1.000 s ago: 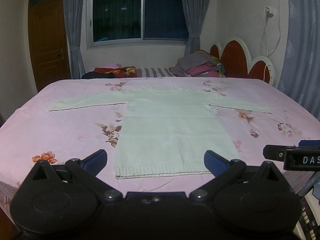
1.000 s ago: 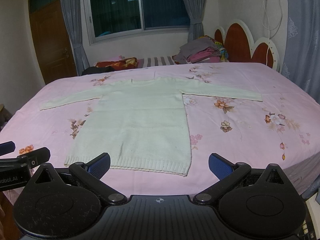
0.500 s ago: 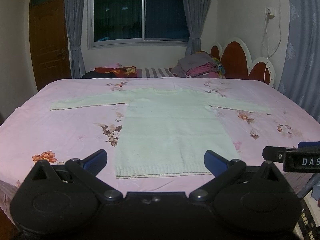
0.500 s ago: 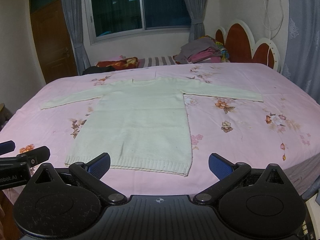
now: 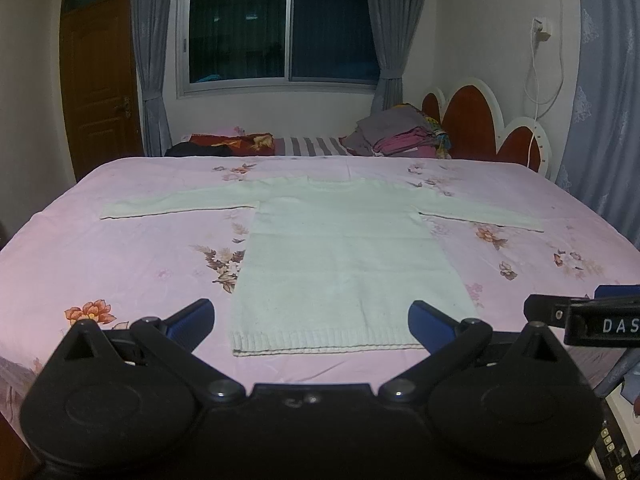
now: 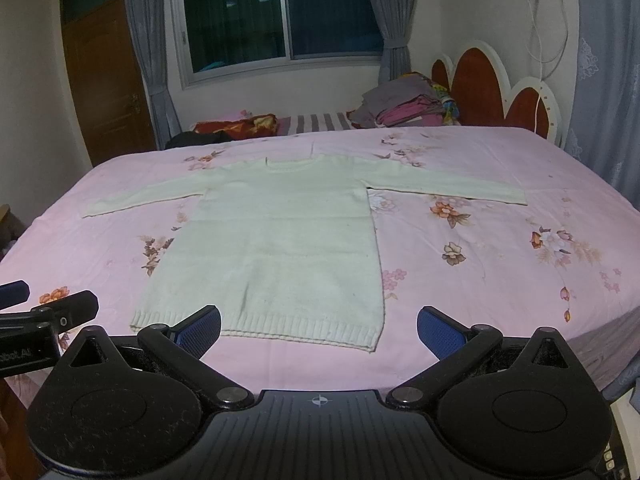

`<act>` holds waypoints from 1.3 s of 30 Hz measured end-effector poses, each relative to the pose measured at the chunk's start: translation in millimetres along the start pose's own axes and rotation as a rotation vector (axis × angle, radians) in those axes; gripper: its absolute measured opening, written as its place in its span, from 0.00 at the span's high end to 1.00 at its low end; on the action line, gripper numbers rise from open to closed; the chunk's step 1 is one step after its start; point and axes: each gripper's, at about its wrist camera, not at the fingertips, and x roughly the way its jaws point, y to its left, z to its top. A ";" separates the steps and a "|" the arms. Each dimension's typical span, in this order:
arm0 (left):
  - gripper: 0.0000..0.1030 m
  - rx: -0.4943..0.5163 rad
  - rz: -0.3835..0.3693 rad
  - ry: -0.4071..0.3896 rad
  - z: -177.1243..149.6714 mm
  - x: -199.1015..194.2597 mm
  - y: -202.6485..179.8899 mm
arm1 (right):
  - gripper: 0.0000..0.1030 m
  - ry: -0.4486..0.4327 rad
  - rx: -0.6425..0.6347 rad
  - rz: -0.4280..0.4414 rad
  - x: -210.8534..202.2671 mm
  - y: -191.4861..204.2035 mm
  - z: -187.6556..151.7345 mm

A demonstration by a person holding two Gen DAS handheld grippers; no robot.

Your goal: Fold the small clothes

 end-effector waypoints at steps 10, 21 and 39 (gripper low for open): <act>0.00 -0.002 0.005 0.005 -1.0 -0.9 -0.6 | 0.00 0.004 0.000 0.000 1.3 -0.3 0.5; 0.00 0.048 -0.008 0.039 13.1 30.5 1.1 | 0.00 0.005 0.026 -0.031 21.3 -7.7 9.6; 0.00 0.069 -0.172 0.061 78.2 147.3 -2.2 | 0.00 -0.039 0.097 -0.138 96.5 -34.3 79.5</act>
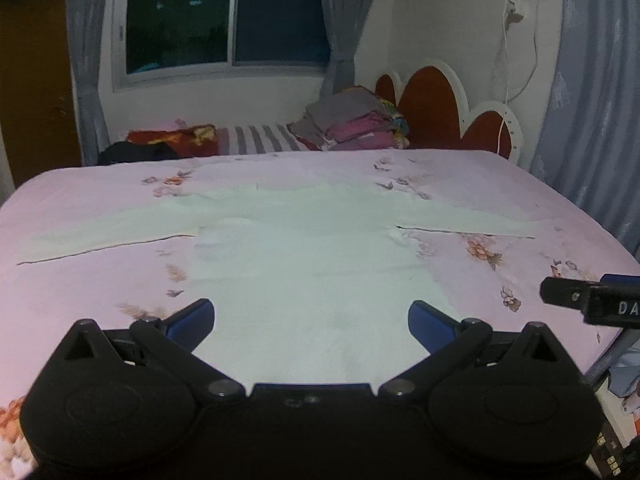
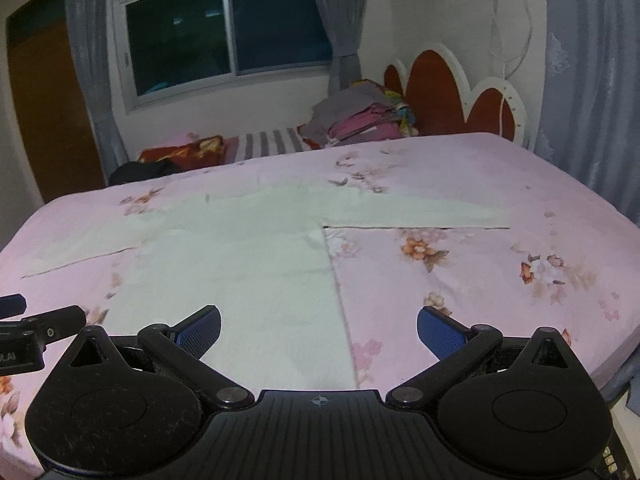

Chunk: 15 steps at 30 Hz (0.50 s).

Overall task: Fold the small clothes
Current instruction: 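Lower the right gripper to the sweater's sleeve cuff and close on it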

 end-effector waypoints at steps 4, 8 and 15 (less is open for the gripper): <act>0.00 0.015 0.004 0.007 9.2 25.4 -7.6 | 0.00 0.011 0.039 0.038 22.8 -25.3 15.6; 0.00 0.013 -0.012 0.013 22.0 60.6 -15.1 | 0.00 -0.017 0.085 0.033 54.5 -60.0 38.2; 0.00 -0.011 0.025 0.071 61.3 134.8 -37.2 | 0.00 0.036 0.279 0.002 148.8 -161.7 74.9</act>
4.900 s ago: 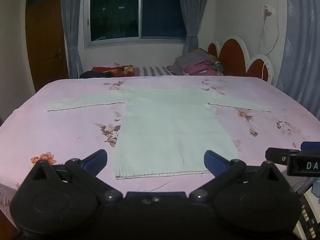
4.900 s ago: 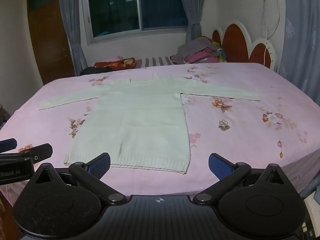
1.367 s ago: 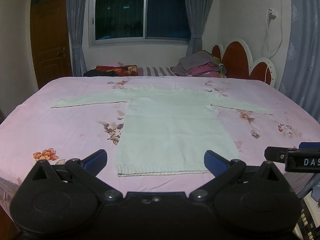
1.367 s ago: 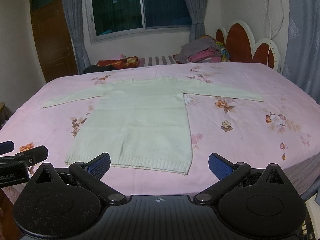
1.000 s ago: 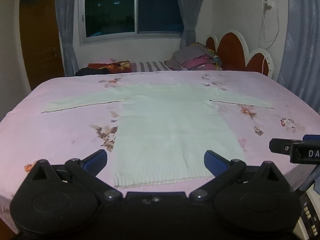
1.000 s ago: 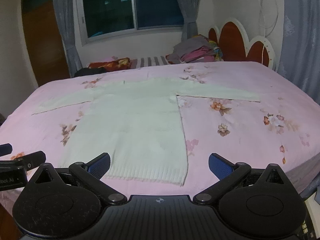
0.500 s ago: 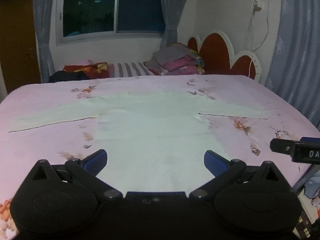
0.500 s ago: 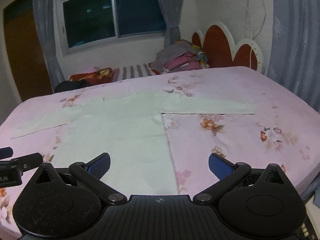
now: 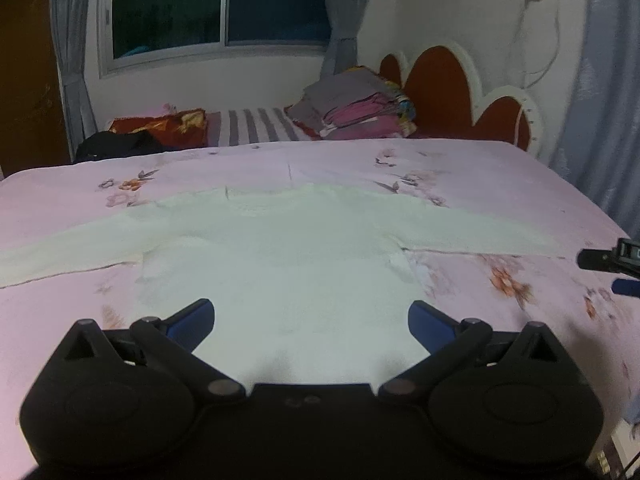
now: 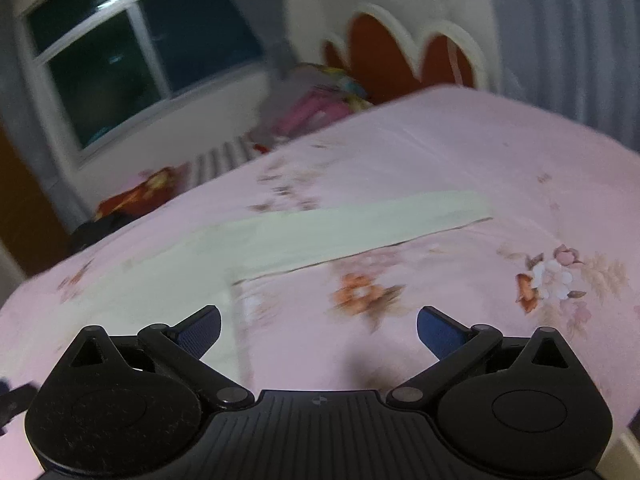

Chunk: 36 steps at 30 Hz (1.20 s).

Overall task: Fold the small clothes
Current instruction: 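Lower the right gripper to the sweater's sleeve cuff and close on it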

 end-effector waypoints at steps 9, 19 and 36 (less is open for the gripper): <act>0.00 0.002 0.073 0.067 41.8 78.6 -43.0 | 0.62 0.007 0.157 -0.145 90.7 -105.8 60.7; 0.00 0.011 0.151 0.155 48.2 123.2 -54.8 | 0.62 0.031 0.315 -0.114 147.2 -170.7 68.3; 0.00 -0.063 0.215 0.199 52.1 137.4 -21.1 | 0.62 0.011 0.364 -0.132 166.4 -191.9 74.4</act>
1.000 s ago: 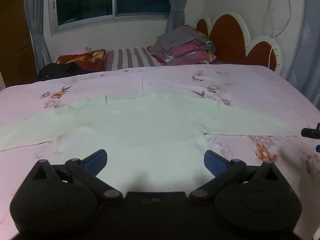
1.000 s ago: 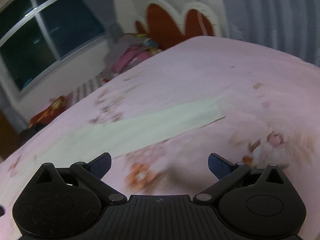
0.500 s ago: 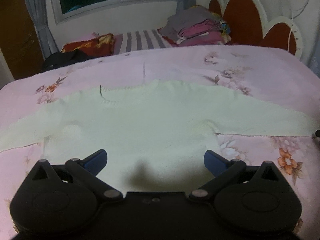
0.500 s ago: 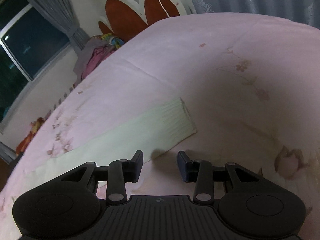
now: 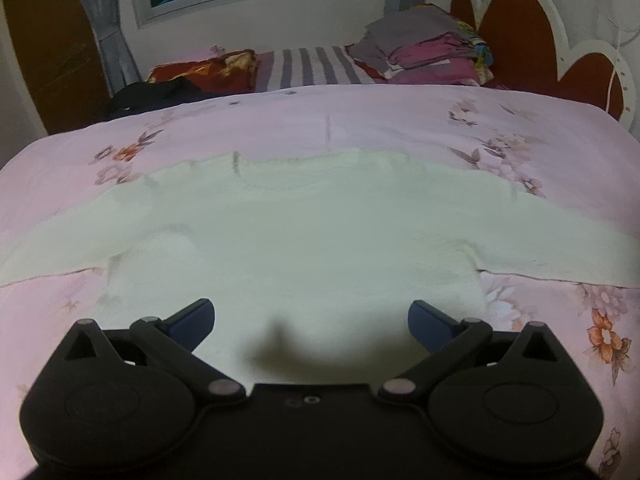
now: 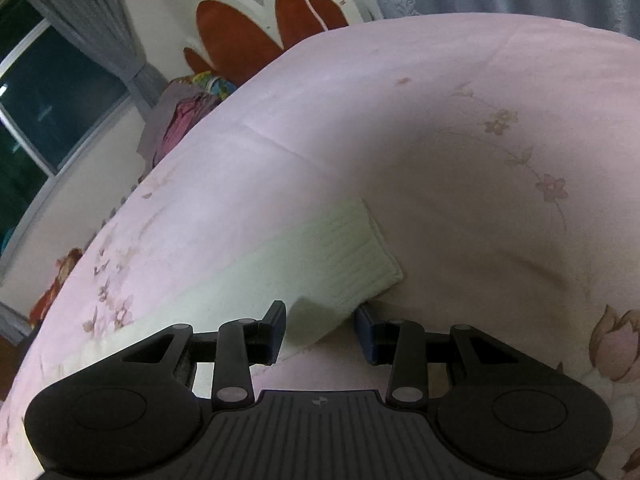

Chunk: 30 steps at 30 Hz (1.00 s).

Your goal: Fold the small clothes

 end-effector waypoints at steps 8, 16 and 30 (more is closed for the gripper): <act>0.00 -0.033 0.027 -0.033 -14.2 -3.7 61.2 | 0.98 -0.030 -0.162 -0.114 19.4 39.5 -10.5; 0.00 -0.045 -0.046 -0.041 -15.1 19.7 130.4 | 0.98 -0.071 -0.288 -0.021 -2.5 131.9 -42.2; 0.05 -0.104 -0.056 -0.007 -20.5 39.3 235.9 | 0.98 0.096 -0.644 0.307 -0.2 355.3 -220.4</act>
